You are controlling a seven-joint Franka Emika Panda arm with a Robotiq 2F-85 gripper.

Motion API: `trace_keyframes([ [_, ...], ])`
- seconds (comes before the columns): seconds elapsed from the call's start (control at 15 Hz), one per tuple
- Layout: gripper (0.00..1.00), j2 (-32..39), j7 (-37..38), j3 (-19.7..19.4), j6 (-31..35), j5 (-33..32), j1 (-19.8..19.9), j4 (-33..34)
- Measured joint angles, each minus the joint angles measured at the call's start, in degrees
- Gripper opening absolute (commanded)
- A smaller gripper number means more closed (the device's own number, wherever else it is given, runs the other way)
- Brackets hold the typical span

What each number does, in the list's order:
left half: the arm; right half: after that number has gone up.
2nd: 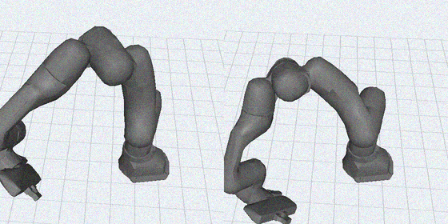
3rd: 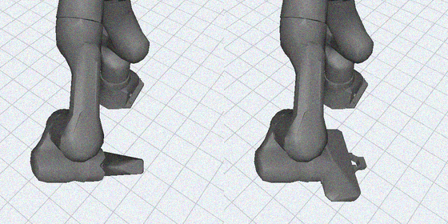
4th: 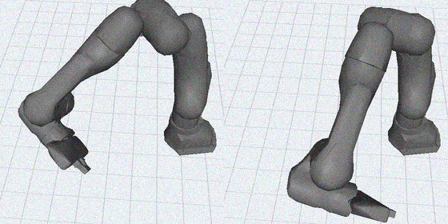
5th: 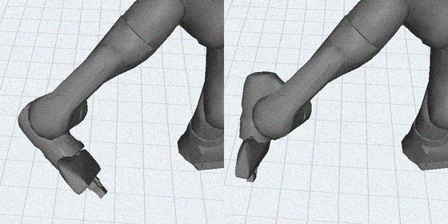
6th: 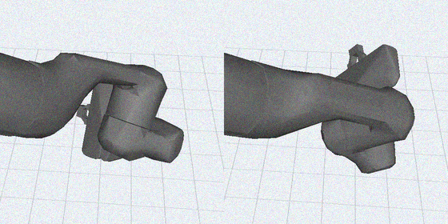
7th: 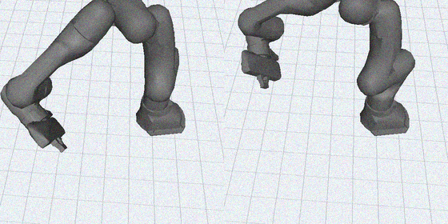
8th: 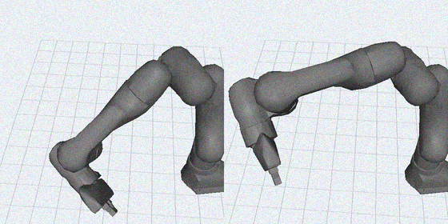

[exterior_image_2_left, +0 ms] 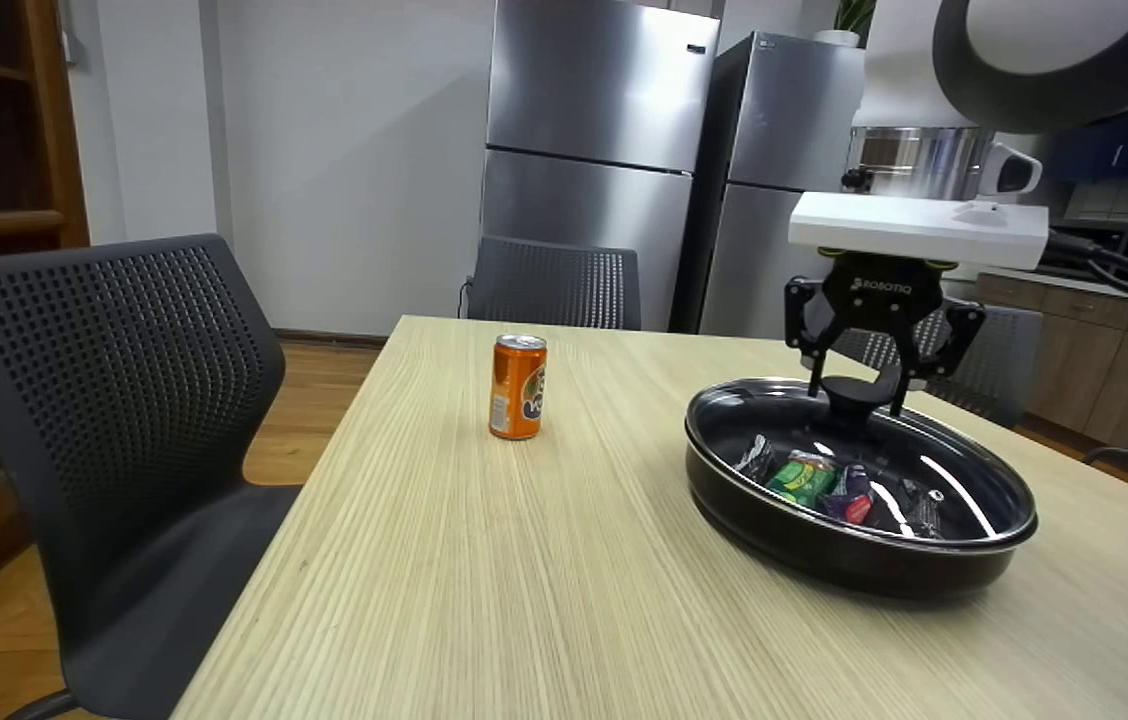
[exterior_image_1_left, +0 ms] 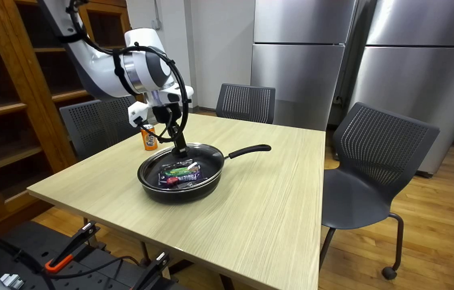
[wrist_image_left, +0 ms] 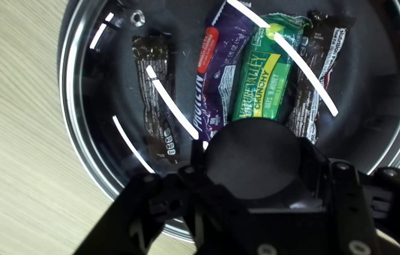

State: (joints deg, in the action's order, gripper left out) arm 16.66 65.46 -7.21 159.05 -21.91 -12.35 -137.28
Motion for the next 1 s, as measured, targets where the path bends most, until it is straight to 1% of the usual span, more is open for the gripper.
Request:
trace_keyframes([
  [0.07, 0.97, 0.0, 0.0, 0.0, 0.0, 0.0, 0.0, 0.0],
  [0.13, 1.00, 0.0, -0.1, 0.0, 0.0, 0.0, -0.1, 0.1],
  [0.4, 1.00, -0.7, -0.2, 0.0, 0.1, 0.0, -0.4, 0.5],
  [0.6, 1.00, -2.6, -0.2, -0.1, 0.2, -0.5, -0.6, 0.3],
  [0.8, 1.00, -5.8, 0.0, -0.2, 0.5, -1.9, -0.6, -0.8],
  [1.0, 1.00, -9.6, 1.2, -0.3, 0.8, -4.9, -0.6, -2.7],
])
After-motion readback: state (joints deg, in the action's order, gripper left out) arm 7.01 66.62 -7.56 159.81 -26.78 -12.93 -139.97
